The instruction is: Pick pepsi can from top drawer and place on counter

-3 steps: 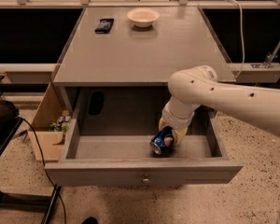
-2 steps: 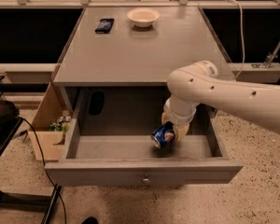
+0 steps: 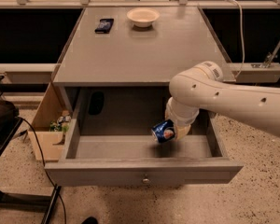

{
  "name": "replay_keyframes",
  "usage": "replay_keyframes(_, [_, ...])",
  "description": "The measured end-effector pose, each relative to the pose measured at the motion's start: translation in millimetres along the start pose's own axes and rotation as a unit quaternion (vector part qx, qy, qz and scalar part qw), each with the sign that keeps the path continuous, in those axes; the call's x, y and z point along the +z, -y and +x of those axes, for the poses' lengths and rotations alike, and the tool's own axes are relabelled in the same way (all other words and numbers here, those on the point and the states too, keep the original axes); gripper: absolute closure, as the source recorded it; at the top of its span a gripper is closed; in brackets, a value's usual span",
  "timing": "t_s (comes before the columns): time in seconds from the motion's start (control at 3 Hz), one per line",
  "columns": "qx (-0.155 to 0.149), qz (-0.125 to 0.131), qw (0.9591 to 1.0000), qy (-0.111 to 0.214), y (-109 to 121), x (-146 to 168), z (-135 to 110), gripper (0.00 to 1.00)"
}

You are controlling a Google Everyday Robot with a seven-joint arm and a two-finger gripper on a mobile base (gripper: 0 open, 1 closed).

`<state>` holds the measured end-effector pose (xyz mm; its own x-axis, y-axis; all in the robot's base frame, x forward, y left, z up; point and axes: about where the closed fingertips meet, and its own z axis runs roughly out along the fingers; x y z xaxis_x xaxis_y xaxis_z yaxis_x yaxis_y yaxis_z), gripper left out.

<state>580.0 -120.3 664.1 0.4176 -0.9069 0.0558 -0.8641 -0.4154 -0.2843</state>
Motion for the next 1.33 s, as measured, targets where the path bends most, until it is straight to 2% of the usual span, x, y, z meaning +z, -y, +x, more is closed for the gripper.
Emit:
replay_keyframes(0.33, [-0.001, -0.001, 1.0000, 0.001, -0.1, 0.3, -0.1, 1.00])
replay_keyframes(0.67, [0.019, 0.007, 0.9998, 0.005, 0.8, -0.5, 1.3, 1.00])
replay_keyframes(1.0, [0.072, 0.025, 0.9971, 0.008, 6.6, -21.7, 4.0, 1.00])
replay_keyframes(1.33, [0.110, 0.036, 0.9931, 0.017, 10.0, -38.9, 4.8, 1.00])
